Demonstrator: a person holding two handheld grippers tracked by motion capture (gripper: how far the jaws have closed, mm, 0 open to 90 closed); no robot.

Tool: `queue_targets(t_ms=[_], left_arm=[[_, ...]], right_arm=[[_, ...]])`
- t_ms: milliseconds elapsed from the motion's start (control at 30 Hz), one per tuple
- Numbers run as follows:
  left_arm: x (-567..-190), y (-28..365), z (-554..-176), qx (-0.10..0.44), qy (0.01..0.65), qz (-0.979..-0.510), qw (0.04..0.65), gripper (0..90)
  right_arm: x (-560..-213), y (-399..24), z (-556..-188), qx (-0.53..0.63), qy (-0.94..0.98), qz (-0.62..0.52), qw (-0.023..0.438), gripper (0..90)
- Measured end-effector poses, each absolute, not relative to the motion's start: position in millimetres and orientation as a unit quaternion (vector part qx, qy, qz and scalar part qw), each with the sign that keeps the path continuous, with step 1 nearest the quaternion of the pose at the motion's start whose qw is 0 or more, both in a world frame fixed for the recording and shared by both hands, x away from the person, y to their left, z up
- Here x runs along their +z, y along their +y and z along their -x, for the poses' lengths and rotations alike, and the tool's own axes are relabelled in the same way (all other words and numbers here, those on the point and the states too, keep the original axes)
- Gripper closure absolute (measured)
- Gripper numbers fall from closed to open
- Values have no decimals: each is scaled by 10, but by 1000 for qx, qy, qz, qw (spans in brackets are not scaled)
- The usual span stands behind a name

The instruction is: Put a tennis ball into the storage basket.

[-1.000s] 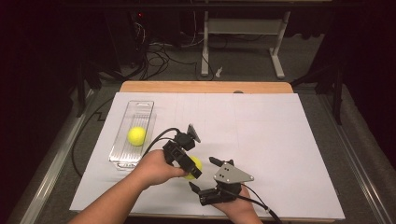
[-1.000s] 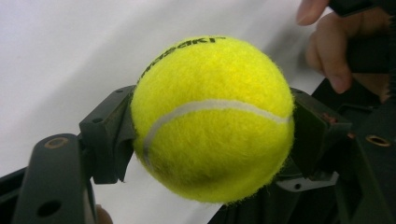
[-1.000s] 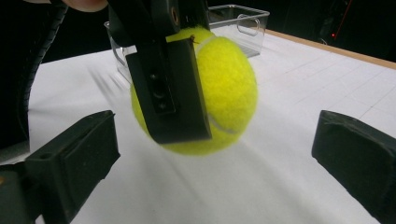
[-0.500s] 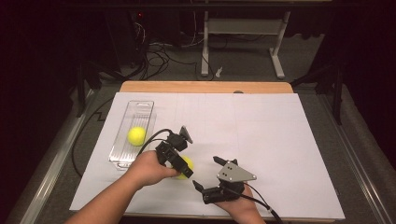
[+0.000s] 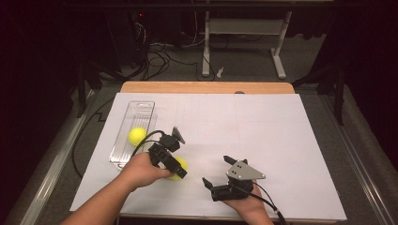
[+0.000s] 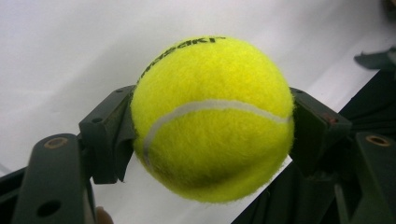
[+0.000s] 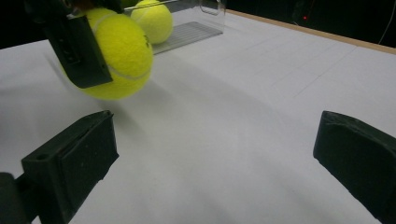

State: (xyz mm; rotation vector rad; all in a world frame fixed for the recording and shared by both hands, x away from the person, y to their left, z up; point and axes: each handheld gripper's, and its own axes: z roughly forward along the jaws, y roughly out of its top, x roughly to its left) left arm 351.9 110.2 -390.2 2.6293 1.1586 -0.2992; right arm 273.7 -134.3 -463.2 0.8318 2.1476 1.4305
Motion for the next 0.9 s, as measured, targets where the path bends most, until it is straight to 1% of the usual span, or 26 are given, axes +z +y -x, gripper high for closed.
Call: queue_targets(t_ms=[200,267,600,900], left_arm=[[-3893,1181,-3524,-102,403,-901,126,265],[-3896,1199,-3529,-102,406,-899,128,266],[-3907,1252,-3525,-105,407,-899,128,265],[-3926,1309,-3524,-107,410,-896,132,265]], right_arm=[[-4599,-1411,-2775,513,772,-306,218,2],[-4578,-1448,-2795,514,771,-310,212,2],[-4522,-1574,-2826,504,769,-317,231,3],[-4513,-1813,-2784,489,768,-331,247,2]])
